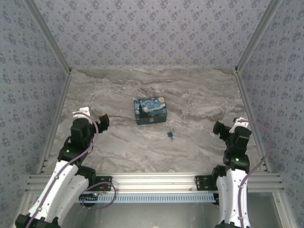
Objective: Unlock the padlock with the key
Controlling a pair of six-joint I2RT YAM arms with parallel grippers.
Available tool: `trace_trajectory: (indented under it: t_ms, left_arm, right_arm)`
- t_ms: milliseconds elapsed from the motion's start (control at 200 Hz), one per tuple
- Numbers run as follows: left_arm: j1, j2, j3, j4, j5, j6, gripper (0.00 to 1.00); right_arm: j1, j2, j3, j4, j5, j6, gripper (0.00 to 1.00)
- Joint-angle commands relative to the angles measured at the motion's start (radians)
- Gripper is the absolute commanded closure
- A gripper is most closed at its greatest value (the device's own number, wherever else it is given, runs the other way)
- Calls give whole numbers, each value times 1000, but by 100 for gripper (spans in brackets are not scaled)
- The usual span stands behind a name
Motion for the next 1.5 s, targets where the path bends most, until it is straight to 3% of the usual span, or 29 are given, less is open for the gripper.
trace_trajectory:
  t_ms: [0, 185, 325, 655, 999, 1064, 1119, 1204, 1494]
  left_arm:
    - [7, -28, -42, 62, -58, 43, 1]
    - [7, -8, -91, 77, -100, 27, 1]
    - [7, 68, -103, 124, -104, 22, 1]
    - [17, 234, -60, 215, -114, 50, 1]
    - [107, 267, -45, 215, -69, 81, 1]
    - [131, 271, -47, 219, -62, 86, 1]
    - [154, 281, -47, 229, -49, 86, 1]
    - [181, 299, -60, 284, -35, 106, 1]
    - [237, 438, -182, 730, 7, 208, 1]
  right_arm:
    - [-5, -7, -101, 198, 40, 42, 0]
    - [-5, 5, -266, 484, 61, 8, 0]
    - [-2, 70, -298, 628, 27, 9, 0]
    - [134, 624, -172, 984, 4, -108, 0]
    - [171, 1125, -59, 1357, -82, -147, 0]
    - [170, 1087, -28, 1233, -77, -155, 0]
    - [161, 1111, -18, 1259, -65, -132, 0]
    - [173, 1114, 42, 1154, -22, -131, 0]
    - [196, 1115, 57, 1118, 7, -148, 0]
